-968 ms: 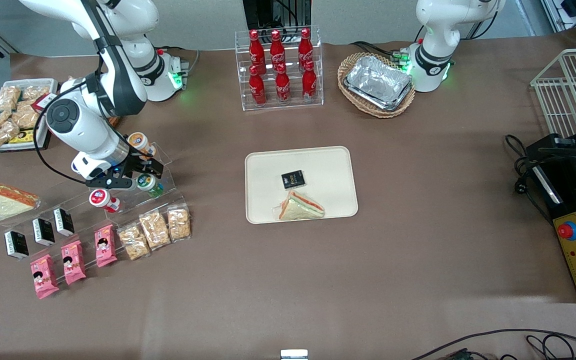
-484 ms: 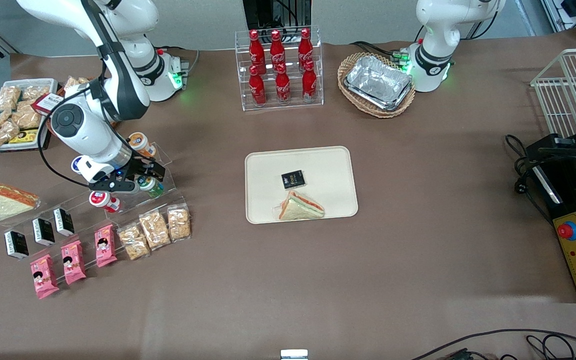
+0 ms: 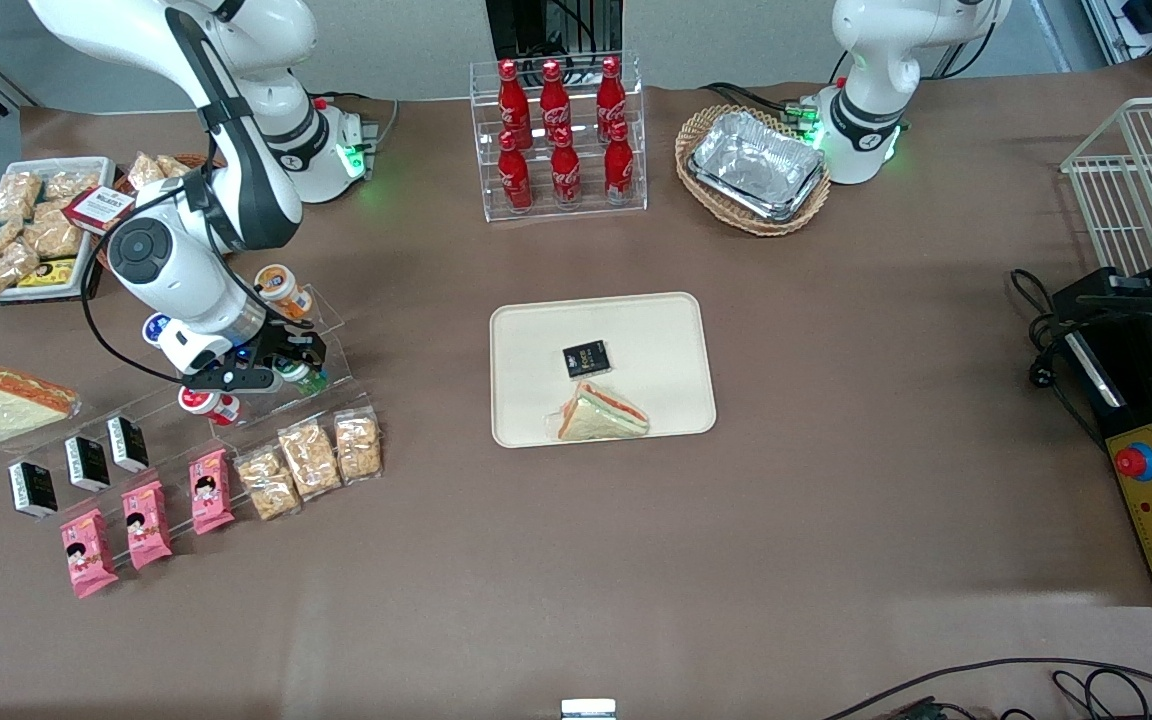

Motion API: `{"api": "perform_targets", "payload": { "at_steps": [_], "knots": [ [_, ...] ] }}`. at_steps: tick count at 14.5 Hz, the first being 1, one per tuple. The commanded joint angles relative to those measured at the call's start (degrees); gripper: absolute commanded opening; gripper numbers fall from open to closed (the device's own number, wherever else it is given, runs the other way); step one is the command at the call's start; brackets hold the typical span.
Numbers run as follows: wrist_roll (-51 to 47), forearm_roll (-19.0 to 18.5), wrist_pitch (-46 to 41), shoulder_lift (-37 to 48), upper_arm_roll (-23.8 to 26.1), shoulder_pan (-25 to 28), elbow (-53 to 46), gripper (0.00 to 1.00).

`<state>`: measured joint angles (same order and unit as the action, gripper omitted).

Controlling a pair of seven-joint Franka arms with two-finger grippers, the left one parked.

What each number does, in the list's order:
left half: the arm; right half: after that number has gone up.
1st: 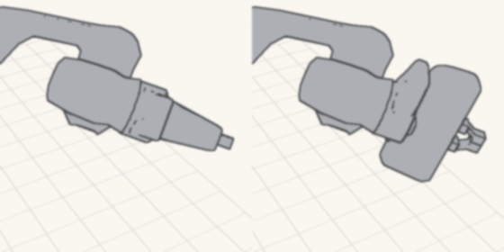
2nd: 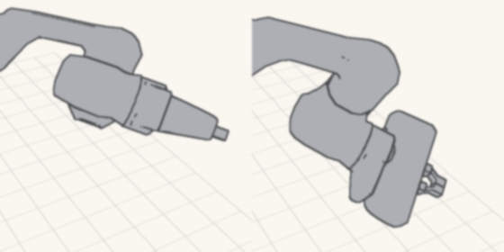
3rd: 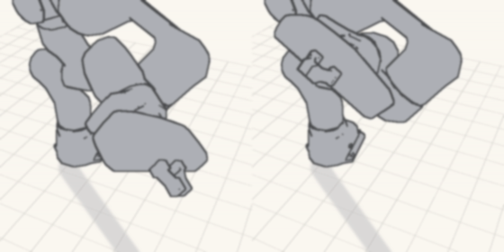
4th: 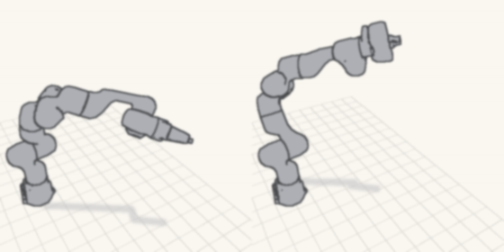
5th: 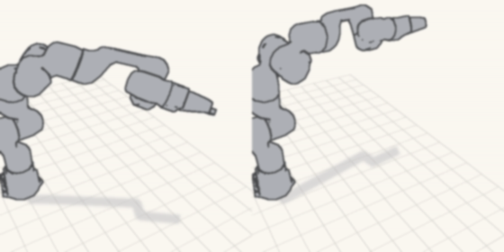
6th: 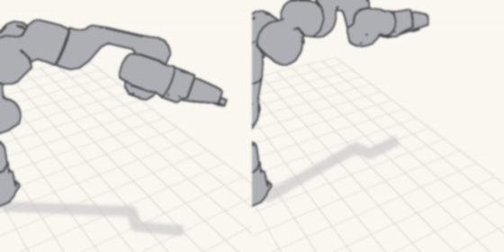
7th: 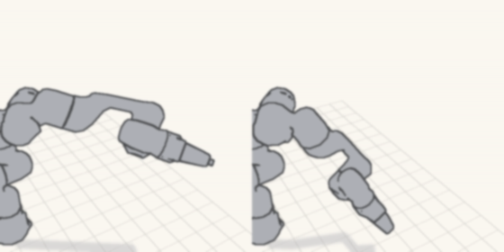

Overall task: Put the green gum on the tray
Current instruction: 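Lower the right gripper and close it around the green gum bottle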

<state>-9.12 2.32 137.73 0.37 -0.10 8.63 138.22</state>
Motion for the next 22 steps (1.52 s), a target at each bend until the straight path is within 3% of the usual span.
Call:
{"api": "perform_targets", "payload": {
  "at_steps": [1, 4, 5, 9, 12, 16, 22],
  "knots": [
    [1.56, -0.83, 1.66, -0.63, -0.25, -0.89, 0.12, 0.48],
    [2.53, -0.83, 1.93, -0.72, -0.25, -1.34, 0.03, 0.28],
    [2.53, -0.83, 1.93, -0.63, -0.25, -1.34, 0.03, 0.25],
    [3.23, -0.83, -1.83, 3.13, -0.25, -1.25, -0.58, 0.25],
    [3.94, -0.83, -14.99, 7.89, -0.25, -1.25, -6.18, 0.25],
    [5.25, -0.74, -33.98, 8.07, -0.95, -1.34, -19.80, 0.25],
    [6.49, 0.13, -48.05, 7.72, -2.09, -1.16, -32.82, 0.24]
  ]
}}
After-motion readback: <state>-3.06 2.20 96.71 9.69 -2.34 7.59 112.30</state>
